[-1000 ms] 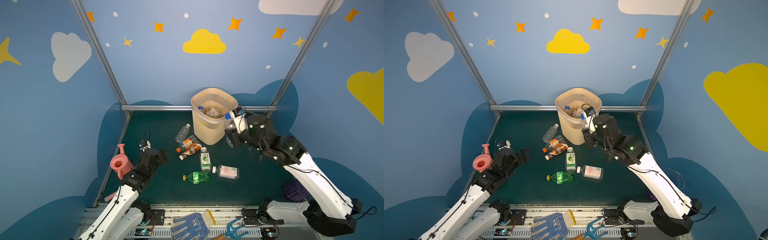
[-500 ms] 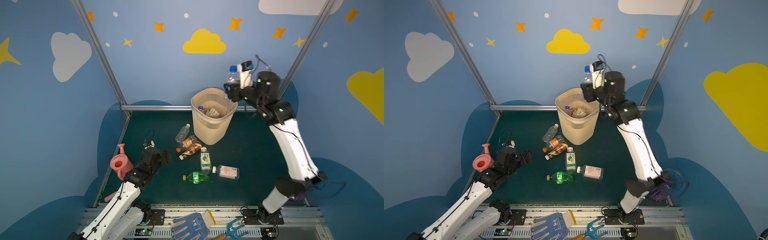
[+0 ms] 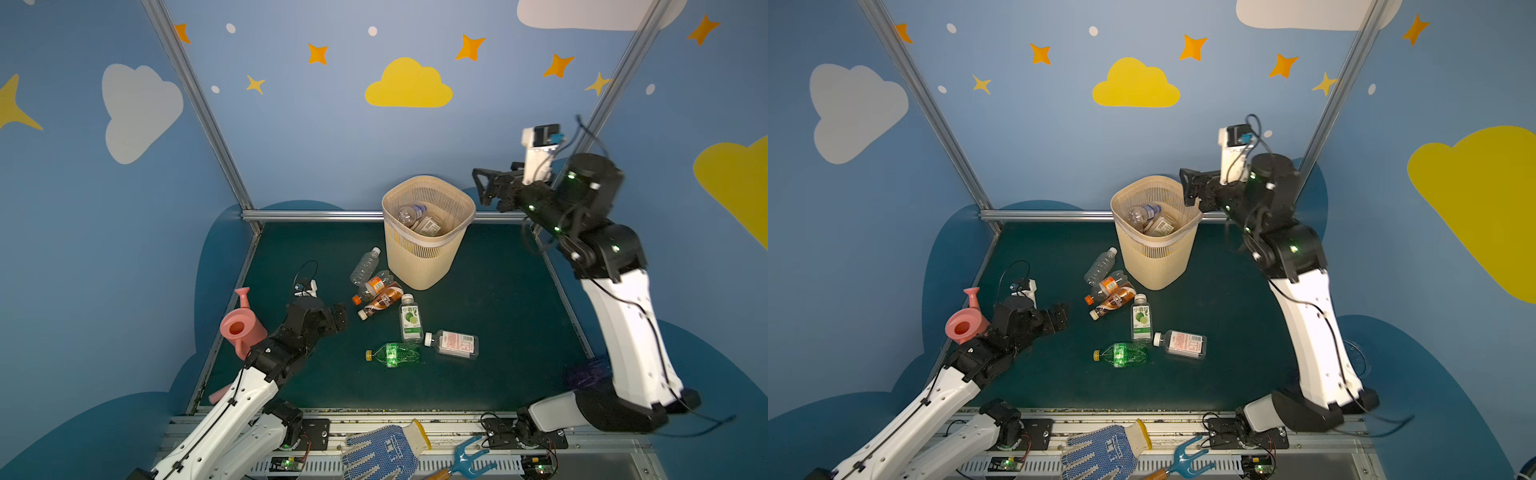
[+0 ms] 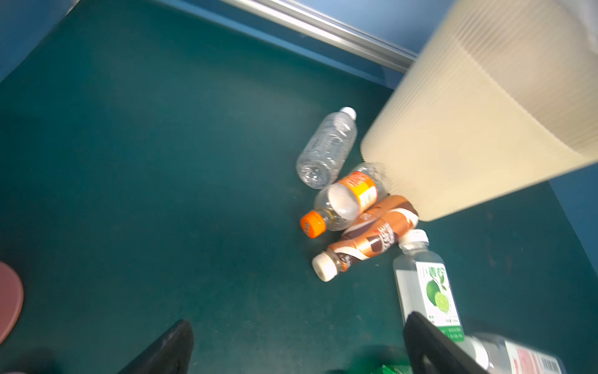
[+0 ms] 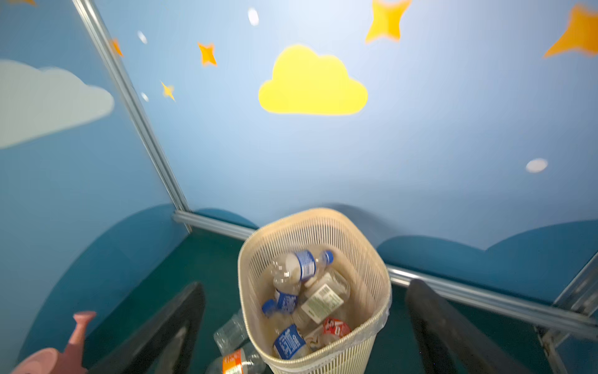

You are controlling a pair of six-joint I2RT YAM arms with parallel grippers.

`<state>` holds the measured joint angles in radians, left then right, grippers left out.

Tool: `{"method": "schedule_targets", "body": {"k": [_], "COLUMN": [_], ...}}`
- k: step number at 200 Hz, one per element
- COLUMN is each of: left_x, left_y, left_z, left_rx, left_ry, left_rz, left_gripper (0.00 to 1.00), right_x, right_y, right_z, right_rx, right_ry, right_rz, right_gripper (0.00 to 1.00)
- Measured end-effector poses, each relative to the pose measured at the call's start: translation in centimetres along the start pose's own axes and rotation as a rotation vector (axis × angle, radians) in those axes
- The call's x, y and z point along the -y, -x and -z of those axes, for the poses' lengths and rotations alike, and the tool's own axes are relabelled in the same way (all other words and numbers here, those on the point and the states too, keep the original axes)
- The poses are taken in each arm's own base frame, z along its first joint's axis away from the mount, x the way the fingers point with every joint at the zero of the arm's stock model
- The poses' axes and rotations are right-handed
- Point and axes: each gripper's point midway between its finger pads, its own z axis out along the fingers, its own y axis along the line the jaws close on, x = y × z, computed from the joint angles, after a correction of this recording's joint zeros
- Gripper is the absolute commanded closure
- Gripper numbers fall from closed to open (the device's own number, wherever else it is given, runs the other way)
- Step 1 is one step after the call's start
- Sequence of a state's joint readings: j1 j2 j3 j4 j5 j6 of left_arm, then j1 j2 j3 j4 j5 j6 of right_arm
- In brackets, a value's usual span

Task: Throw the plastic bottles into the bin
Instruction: 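Lift the water bottle with the right gripper over the bin and release it, then return the right arm while the left gripper grasps the crumpled green soda bottle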

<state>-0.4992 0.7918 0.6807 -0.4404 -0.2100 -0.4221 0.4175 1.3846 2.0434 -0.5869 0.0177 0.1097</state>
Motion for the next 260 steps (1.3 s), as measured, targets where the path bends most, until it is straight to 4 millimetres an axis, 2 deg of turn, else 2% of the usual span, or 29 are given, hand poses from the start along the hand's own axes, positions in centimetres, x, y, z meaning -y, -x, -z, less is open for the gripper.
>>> {"method": "schedule_targets", "body": {"k": [13,23,30,47,57,70,86,92,105,139,176,211,260], "left_x": [1.2,2.2,2.9,4.7,5.8,7.0,8.7,9.2,10.5,13.0,14.3,13.7,13.2], "left_y": [-0.2,-0.6,-0.9,-2.1,-3.1,-4.3,-5.9,-6.5,-7.8,-11.5,-15.3,-18.5,-19.3], "left_z": [0.1,0.1,0.0,-0.4,-0.7,-1.0,-1.4,-1.5,-1.7,-2.3,-3.0,-4.3,-5.7], "left_rx": [-0.008,-0.021,-0.033,-0.074,-0.101,-0.14,-0.186,-0.202,-0.238,-0.338,-0.45,-0.534,-0.546], "left_ry": [-0.018,-0.029,-0.037,-0.057,-0.069,-0.085,-0.114,-0.125,-0.148,-0.19,-0.208,-0.178,-0.144], "left_rz": [-0.065,-0.122,-0.165,-0.279,-0.35,-0.442,-0.562,-0.603,-0.7,-0.955,-1.198,-1.369,-1.458], "left_gripper": [0.0,0.0,0.0,0.0,0.0,0.0,0.0,0.0,0.0,0.0,0.01,0.02,0.02], "right_x": [0.5,1.4,2.1,4.4,6.1,8.2,9.9,10.4,11.1,12.1,13.1,13.5,13.6], "right_y": [0.9,0.0,-1.7,-7.6,-12.4,-18.4,-24.7,-26.4,-28.8,-31.7,-34.3,-34.0,-34.0], "right_z": [2.3,2.8,2.6,1.2,0.1,-0.1,1.2,2.1,3.9,7.7,9.9,10.6,10.6], "right_rx": [0.053,0.051,0.02,-0.105,-0.208,-0.334,-0.459,-0.489,-0.519,-0.501,-0.502,-0.47,-0.466], "right_ry": [-0.014,-0.037,-0.056,-0.118,-0.164,-0.23,-0.304,-0.327,-0.367,-0.426,-0.484,-0.5,-0.495], "right_rz": [-0.011,-0.025,-0.042,-0.103,-0.147,-0.217,-0.302,-0.331,-0.388,-0.518,-0.604,-0.635,-0.656], "right_gripper": [0.02,0.02,0.02,0.02,0.02,0.02,0.02,0.02,0.02,0.02,0.02,0.02,0.02]}}
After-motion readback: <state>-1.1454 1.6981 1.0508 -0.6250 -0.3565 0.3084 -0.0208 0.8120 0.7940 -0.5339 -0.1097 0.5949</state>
